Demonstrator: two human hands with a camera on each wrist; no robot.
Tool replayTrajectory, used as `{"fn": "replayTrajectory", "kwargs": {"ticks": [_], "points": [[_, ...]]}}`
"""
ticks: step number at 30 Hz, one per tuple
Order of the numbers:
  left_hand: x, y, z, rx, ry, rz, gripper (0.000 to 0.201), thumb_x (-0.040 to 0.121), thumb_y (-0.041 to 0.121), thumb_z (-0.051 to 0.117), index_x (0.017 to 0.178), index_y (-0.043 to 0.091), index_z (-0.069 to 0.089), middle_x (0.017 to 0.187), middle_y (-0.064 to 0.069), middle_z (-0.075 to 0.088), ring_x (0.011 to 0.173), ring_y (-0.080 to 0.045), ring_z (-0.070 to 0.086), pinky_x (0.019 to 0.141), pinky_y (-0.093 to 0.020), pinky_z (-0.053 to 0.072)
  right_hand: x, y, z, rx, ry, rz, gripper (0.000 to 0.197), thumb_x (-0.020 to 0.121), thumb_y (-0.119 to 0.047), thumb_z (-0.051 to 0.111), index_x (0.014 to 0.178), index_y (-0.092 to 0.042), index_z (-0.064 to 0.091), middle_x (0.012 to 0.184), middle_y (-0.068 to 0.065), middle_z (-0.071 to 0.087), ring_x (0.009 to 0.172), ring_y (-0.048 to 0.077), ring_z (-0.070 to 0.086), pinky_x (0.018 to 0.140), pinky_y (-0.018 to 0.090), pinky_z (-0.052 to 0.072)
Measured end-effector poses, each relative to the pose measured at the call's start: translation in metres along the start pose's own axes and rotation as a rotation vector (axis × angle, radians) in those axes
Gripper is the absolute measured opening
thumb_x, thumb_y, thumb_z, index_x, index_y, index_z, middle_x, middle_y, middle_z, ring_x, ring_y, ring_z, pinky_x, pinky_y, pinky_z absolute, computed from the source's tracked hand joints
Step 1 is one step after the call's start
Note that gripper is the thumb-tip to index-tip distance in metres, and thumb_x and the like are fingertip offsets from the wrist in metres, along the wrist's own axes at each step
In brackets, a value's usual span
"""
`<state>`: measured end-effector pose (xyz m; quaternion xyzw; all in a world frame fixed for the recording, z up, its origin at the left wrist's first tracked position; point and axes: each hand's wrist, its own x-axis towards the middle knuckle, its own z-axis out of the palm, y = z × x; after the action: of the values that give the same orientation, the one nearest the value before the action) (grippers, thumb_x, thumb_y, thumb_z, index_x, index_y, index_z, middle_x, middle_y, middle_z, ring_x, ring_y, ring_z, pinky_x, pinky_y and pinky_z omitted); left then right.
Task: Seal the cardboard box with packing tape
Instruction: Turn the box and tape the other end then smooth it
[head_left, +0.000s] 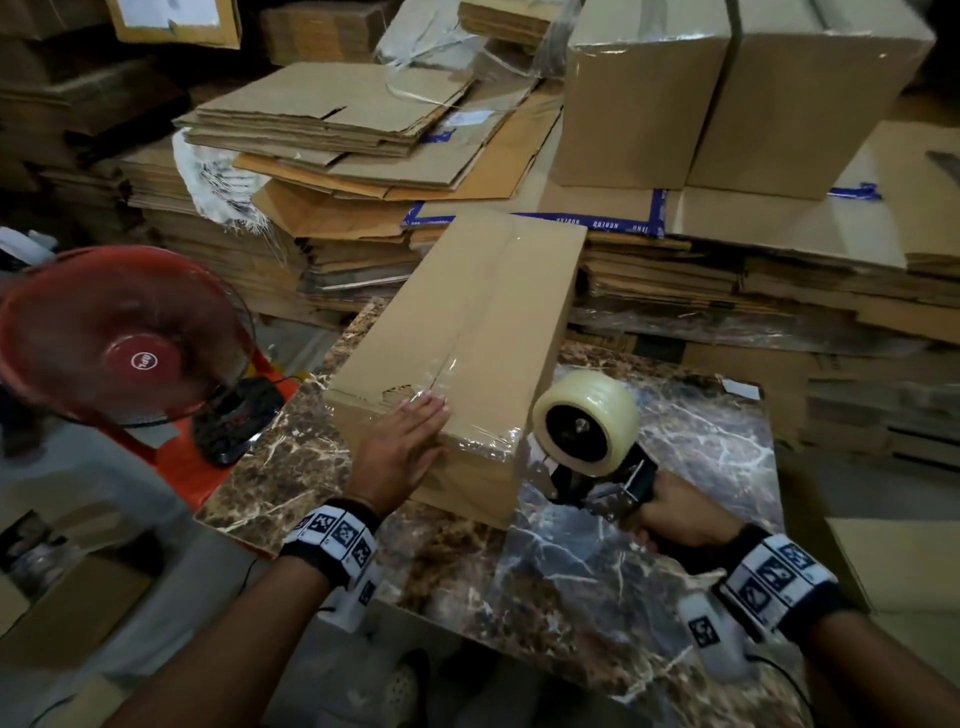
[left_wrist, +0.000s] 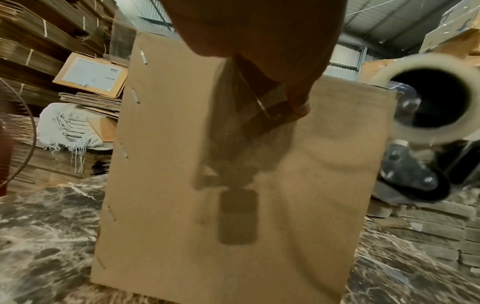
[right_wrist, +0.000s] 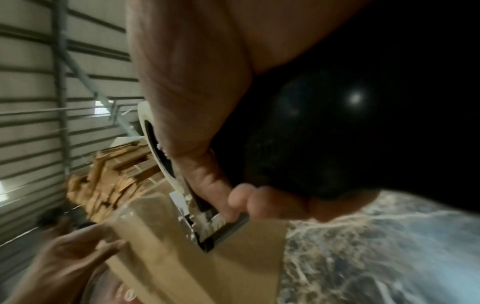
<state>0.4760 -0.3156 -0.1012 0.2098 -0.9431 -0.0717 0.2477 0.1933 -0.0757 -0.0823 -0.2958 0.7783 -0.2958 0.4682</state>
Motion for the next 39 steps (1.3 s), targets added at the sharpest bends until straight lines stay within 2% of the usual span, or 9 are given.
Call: {"fn": "replayTrajectory", "kwargs": {"ticks": [7,13,17,19,22,26,30,33,39], "points": [[-0.001,0.001,0.002,-0.015,0.034,-0.014,0.061,0.078,0.007,0.077,0.135,0.010,0.056,0.142,-0.008,0.056,0.134,-0.024,0.049,0.115,-0.040,0.032,0.027,0.039,0.035,0.622,-0.083,0.280,0.009,0.083,-0.001,0.059,0.075,0.000,0.057,0.057,0.014,0.052,0.044,0.026,0.054,0.043,0.028,0.044],[-0.002,0.002,0.001,0.008,0.022,-0.016,0.051,0.088,0.023,0.058,0.137,0.012,0.054,0.144,-0.006,0.053,0.136,-0.022,0.046,0.114,-0.041,0.034,0.062,0.060,0.066,1.069,-0.033,0.360,0.028,0.090,-0.019,0.050,0.066,-0.004,0.049,0.050,0.009,0.049,0.043,0.024,0.051,0.046,0.026,0.044],[-0.002,-0.003,0.004,0.025,0.011,0.022,0.050,0.089,0.027,0.056,0.136,0.011,0.054,0.144,-0.007,0.053,0.136,-0.022,0.046,0.113,-0.042,0.035,0.078,0.084,0.074,0.952,0.078,0.330,0.033,0.086,-0.027,0.065,0.079,0.005,0.065,0.061,0.015,0.065,0.054,0.029,0.062,0.055,0.035,0.055],[-0.002,-0.003,0.003,0.029,0.005,0.028,0.049,0.091,0.029,0.054,0.136,0.010,0.054,0.144,-0.008,0.054,0.136,-0.023,0.047,0.112,-0.044,0.037,0.109,0.140,0.076,0.703,0.192,0.278,0.059,0.068,-0.046,0.084,0.105,-0.003,0.070,0.085,0.009,0.073,0.077,0.029,0.070,0.075,0.041,0.057],[-0.002,-0.003,0.003,0.029,-0.011,0.020,0.052,0.091,0.031,0.053,0.138,0.010,0.052,0.145,-0.009,0.052,0.137,-0.024,0.046,0.112,-0.046,0.038,0.140,0.187,0.080,0.470,0.267,0.355,0.093,0.041,-0.076,0.084,0.113,-0.020,0.069,0.110,0.006,0.074,0.100,0.027,0.072,0.090,0.048,0.058],[-0.002,0.000,0.001,0.000,-0.053,-0.010,0.058,0.089,0.036,0.053,0.141,0.011,0.049,0.150,-0.004,0.043,0.140,-0.022,0.041,0.115,-0.044,0.032,0.127,0.184,0.086,0.274,0.371,0.275,0.079,0.049,-0.077,0.077,0.105,-0.022,0.072,0.104,0.004,0.075,0.093,0.028,0.071,0.086,0.047,0.058],[0.002,0.009,-0.017,-0.042,-0.146,-0.004,0.075,0.091,0.064,0.042,0.144,0.010,0.045,0.153,-0.006,0.040,0.143,-0.020,0.034,0.118,-0.043,0.027,0.038,0.050,0.072,0.125,0.566,0.333,0.044,0.073,-0.046,0.066,0.099,-0.011,0.067,0.097,0.017,0.071,0.084,0.031,0.065,0.075,0.036,0.053],[0.012,0.003,-0.042,-0.284,-0.213,-0.065,0.087,0.089,0.076,0.024,0.152,0.016,0.032,0.158,-0.003,0.032,0.147,-0.016,0.025,0.120,-0.042,0.020,0.016,-0.009,0.070,0.312,0.748,0.178,0.074,0.078,-0.053,0.066,0.133,-0.008,0.048,0.131,0.018,0.060,0.117,0.036,0.058,0.097,0.045,0.049],[0.066,-0.057,-0.084,-0.328,-0.067,-0.106,0.074,0.092,0.056,0.036,0.149,0.008,0.037,0.156,-0.014,0.036,0.146,-0.024,0.027,0.118,-0.044,0.024,0.000,-0.125,0.087,0.673,0.626,-0.233,0.054,0.100,-0.042,0.046,0.145,-0.015,0.034,0.151,0.009,0.037,0.133,0.021,0.040,0.109,0.040,0.034]]}}
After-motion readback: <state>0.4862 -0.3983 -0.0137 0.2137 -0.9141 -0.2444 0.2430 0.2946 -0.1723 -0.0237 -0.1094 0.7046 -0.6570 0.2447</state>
